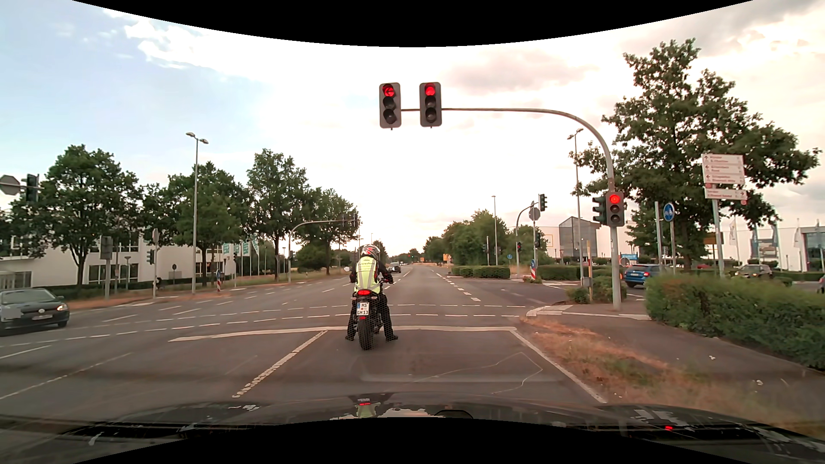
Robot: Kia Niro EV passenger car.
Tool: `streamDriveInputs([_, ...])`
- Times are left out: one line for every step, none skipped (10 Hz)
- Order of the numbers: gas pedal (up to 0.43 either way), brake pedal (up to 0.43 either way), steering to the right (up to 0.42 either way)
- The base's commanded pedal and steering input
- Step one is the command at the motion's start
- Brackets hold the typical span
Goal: Follow the waypoints while adhering to traffic rules and regulations
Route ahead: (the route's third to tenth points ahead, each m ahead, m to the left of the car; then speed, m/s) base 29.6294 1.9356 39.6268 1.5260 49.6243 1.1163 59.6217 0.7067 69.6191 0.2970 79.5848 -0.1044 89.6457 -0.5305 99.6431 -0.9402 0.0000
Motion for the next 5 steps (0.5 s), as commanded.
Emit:
streamDriveInputs([0.0, 0.0, -0.002])
streamDriveInputs([0.0, 0.0, -0.002])
streamDriveInputs([0.0, 0.0, -0.002])
streamDriveInputs([0.0, 0.0, -0.002])
streamDriveInputs([0.0, 0.0, -0.001])
